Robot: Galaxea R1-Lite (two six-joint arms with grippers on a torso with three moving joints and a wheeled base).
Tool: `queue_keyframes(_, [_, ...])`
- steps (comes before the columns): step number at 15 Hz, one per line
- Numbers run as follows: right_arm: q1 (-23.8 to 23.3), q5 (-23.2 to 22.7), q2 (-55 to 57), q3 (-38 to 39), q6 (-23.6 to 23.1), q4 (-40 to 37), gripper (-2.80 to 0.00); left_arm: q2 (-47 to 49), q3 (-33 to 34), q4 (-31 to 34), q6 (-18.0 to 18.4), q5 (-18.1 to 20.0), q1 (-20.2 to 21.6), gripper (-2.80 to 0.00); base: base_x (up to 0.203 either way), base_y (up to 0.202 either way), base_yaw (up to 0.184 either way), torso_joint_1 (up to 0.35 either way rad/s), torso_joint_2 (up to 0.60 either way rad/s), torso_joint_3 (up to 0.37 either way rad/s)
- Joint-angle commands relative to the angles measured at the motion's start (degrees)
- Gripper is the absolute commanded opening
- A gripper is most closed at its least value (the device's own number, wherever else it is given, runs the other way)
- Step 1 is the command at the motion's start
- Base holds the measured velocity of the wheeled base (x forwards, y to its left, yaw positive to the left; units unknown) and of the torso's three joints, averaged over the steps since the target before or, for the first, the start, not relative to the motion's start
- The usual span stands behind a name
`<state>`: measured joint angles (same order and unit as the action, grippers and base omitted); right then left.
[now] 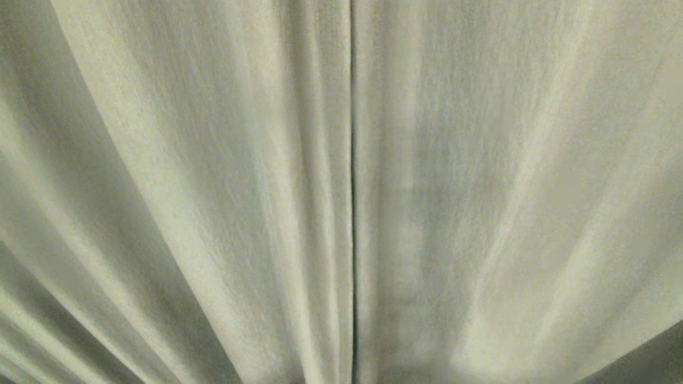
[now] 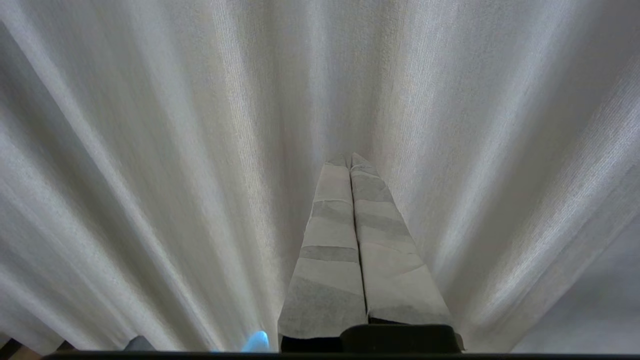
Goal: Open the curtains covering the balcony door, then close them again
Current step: Pull the outer curtains open on both sides
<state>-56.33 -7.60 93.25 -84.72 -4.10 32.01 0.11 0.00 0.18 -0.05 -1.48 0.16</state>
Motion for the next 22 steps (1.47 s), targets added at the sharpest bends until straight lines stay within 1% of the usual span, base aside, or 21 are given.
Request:
queue_keyframes(1, [-3.31,-0.13,4.3,-3.49,0.06,-0.19,-2.8,-0.02,0.0,-0.01,-0.04,-0.02,0.02,-2.8,0.0,0.0,0.0,0.0,0.0,0.0])
queue_keyframes(4, [-7.33,-1.37,7.86,-7.48,0.21,-0.45,-2.8,-0.02,0.0,-0.01,-0.04,-0.02,0.02,-2.8,0.0,0.0,0.0,0.0,0.0,0.0])
queue_keyframes(6, [-9.23,-1.79,10.21,-9.56,0.3,-0.35,-2.8,-0.02,0.0,-0.01,-0.04,-0.02,0.02,-2.8,0.0,0.0,0.0,0.0,0.0,0.0])
queue_keyframes(22, [-18.11,-1.72,23.91,-22.91,0.4,-0.45,-2.8,-0.02,0.0,-0.01,-0.04,-0.02,0.02,-2.8,0.0,0.0,0.0,0.0,0.0,0.0])
